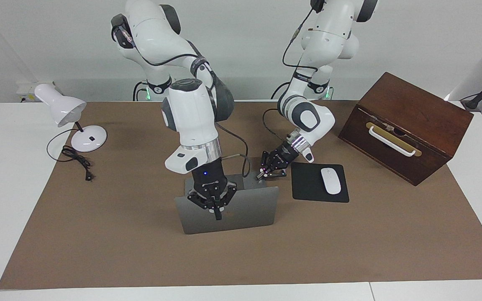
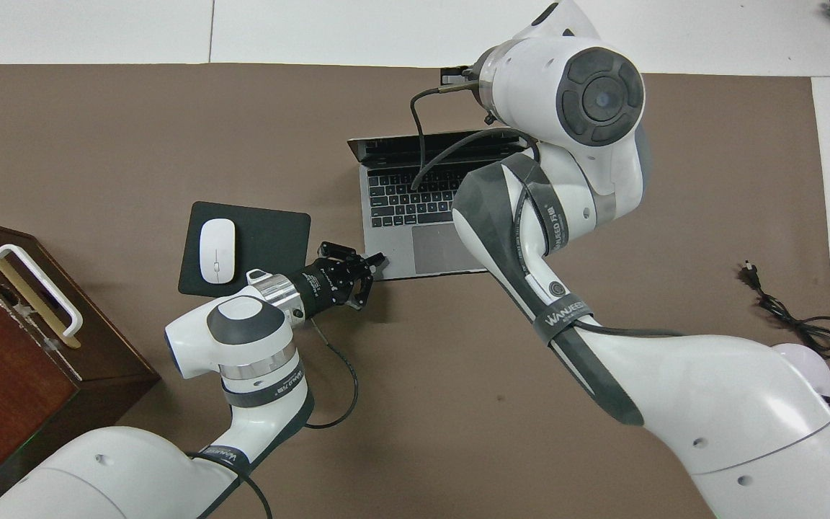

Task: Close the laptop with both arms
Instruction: 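Push the laptop lid down toward the keyboard with the right gripper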

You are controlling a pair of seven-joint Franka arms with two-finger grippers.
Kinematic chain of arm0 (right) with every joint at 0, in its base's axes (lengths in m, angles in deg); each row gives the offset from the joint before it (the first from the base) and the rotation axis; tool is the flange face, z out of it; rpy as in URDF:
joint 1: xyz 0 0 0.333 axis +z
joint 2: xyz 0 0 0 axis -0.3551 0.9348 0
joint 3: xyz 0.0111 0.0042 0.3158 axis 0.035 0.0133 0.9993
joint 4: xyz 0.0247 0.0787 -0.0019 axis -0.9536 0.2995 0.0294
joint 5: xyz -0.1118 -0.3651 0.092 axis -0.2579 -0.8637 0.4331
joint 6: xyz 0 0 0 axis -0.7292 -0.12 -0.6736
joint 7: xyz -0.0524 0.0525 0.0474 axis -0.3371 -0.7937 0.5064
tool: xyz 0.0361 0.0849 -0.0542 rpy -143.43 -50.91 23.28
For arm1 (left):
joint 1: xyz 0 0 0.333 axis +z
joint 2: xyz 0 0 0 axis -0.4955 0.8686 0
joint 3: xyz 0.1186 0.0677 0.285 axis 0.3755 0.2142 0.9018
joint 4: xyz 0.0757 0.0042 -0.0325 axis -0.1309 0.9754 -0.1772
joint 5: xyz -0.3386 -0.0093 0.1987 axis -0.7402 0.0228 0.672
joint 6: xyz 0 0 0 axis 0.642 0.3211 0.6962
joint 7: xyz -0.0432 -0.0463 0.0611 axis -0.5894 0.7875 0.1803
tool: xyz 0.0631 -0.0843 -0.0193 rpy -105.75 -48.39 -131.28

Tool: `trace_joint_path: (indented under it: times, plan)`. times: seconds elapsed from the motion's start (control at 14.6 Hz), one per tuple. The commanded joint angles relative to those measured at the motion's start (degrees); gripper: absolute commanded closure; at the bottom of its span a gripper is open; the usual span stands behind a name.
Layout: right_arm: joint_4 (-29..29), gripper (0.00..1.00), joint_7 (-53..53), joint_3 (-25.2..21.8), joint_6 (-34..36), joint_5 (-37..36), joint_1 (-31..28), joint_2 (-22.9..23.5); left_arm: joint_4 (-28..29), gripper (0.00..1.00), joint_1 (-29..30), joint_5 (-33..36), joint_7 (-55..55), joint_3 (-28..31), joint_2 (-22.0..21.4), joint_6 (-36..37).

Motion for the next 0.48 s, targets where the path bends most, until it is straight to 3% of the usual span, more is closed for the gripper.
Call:
trace_joint_path:
  times: [0.0,0.41]
  plan:
    - [-1.67,1.0,-1.27,0.57,2.06,-0.13,-0.33,1.13,-1.24,1.0,-0.8,-2.27,-3.65,0.36,2.11,-0.88]
    - [-1.59,1.0,-1.27,0.57,8.38,3.64,-0.51,0.43,-0.8,1.0,-0.53,-3.77,-6.39,0.35,2.2,-0.17]
